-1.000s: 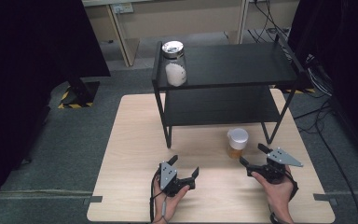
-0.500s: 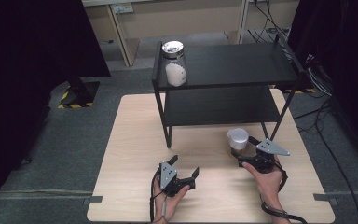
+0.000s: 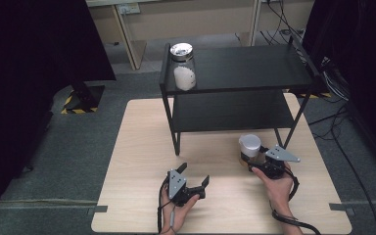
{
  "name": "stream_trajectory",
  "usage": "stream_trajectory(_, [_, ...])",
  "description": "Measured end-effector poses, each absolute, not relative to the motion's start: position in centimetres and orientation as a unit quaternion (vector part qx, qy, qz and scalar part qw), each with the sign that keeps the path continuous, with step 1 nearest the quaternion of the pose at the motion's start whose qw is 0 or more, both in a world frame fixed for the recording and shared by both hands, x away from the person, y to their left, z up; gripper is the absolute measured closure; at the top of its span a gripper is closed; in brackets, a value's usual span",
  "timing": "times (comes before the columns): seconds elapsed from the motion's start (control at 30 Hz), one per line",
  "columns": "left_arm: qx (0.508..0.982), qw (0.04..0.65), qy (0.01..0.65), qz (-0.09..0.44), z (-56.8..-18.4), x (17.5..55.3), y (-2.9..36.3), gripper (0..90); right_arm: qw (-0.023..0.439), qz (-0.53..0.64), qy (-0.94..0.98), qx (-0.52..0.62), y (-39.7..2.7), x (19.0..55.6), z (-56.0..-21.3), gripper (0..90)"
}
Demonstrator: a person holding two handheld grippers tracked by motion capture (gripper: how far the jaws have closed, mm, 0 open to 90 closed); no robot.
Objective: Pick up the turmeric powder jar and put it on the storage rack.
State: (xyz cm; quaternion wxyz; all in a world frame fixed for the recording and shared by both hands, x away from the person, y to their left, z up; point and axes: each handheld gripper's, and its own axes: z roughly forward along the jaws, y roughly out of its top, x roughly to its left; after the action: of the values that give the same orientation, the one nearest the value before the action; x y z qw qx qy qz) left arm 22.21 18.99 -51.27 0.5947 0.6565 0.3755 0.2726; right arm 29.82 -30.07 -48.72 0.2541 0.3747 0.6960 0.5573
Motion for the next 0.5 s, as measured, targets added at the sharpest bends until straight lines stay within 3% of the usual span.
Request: stream_trajectory(0.5, [0.657,0.595,0.374,0.272,-51.3,22.2,19.0,5.3,0.259,0.559,0.676,0.404,-30.9,28.0,-47.5,30.5])
